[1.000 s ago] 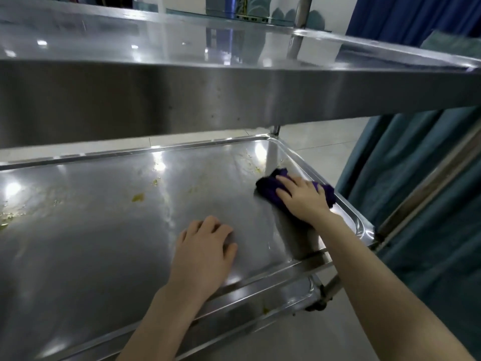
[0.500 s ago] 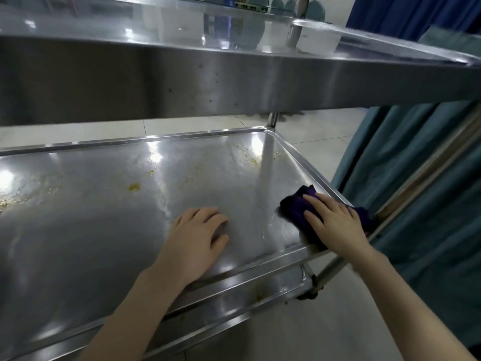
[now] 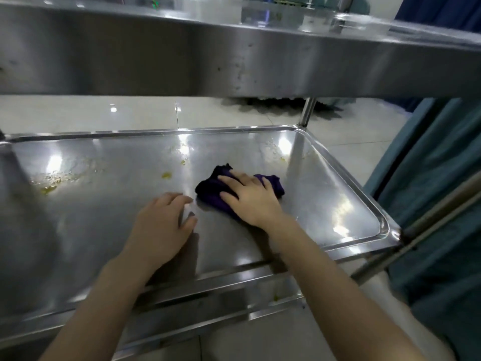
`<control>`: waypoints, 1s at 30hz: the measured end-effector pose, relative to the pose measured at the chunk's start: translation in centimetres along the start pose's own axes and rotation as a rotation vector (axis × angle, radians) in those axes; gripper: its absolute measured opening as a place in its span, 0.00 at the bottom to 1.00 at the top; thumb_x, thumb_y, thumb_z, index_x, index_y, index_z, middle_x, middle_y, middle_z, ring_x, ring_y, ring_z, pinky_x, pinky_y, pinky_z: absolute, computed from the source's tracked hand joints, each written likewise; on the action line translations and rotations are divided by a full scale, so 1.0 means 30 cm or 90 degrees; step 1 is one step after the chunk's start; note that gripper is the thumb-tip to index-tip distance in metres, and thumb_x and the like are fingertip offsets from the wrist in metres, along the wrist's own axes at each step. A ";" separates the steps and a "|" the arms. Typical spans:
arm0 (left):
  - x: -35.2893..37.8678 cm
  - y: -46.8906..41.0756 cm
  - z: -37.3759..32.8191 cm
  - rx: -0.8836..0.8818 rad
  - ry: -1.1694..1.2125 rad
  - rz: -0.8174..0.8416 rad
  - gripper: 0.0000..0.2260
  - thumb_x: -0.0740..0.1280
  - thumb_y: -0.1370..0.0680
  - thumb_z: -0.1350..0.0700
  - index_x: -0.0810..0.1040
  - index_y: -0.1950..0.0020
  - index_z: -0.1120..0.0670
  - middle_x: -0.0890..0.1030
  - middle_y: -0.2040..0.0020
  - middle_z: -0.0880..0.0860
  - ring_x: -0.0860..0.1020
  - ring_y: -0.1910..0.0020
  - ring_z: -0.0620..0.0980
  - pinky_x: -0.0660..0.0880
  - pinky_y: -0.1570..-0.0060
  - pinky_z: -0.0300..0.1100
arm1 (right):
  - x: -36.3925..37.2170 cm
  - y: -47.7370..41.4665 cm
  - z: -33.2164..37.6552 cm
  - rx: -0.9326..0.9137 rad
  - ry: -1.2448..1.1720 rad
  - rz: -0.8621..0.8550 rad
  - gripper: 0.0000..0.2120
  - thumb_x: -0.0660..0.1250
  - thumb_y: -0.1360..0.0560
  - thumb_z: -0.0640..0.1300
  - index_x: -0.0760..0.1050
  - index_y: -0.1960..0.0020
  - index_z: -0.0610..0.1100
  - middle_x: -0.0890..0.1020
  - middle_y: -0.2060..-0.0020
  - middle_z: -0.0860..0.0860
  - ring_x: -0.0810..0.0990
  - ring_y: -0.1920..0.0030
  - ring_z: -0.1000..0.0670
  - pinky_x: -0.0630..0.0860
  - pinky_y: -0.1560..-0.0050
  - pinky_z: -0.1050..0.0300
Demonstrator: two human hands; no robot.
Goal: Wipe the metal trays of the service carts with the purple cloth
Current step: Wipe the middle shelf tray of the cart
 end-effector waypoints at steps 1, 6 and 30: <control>0.004 0.001 -0.006 0.001 0.006 0.006 0.16 0.66 0.23 0.51 0.75 0.35 0.51 0.74 0.34 0.53 0.72 0.37 0.55 0.68 0.36 0.48 | -0.021 0.013 -0.067 0.025 0.011 -0.012 0.23 0.52 0.20 0.61 0.59 0.26 0.62 0.60 0.24 0.57 0.62 0.27 0.45 0.51 0.27 0.40; 0.030 0.005 -0.030 0.056 -0.027 0.062 0.18 0.65 0.23 0.48 0.73 0.33 0.48 0.71 0.31 0.49 0.68 0.33 0.51 0.65 0.33 0.45 | -0.182 0.164 -0.576 0.377 0.033 -0.082 0.21 0.50 0.20 0.59 0.60 0.27 0.62 0.59 0.23 0.54 0.61 0.26 0.44 0.51 0.27 0.40; -0.357 0.437 0.617 -0.146 -0.062 -0.050 0.14 0.62 0.21 0.46 0.75 0.37 0.48 0.75 0.35 0.50 0.74 0.38 0.55 0.71 0.38 0.56 | -0.047 0.102 -0.143 0.295 0.014 -0.069 0.22 0.49 0.19 0.59 0.59 0.26 0.59 0.59 0.24 0.51 0.60 0.27 0.41 0.51 0.28 0.35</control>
Point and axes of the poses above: each hand's wrist, its own y-axis away from the middle knuckle, its own x-axis out of the palm, z = x × y, the point moved 6 cm from there along -y, towards the middle knuckle
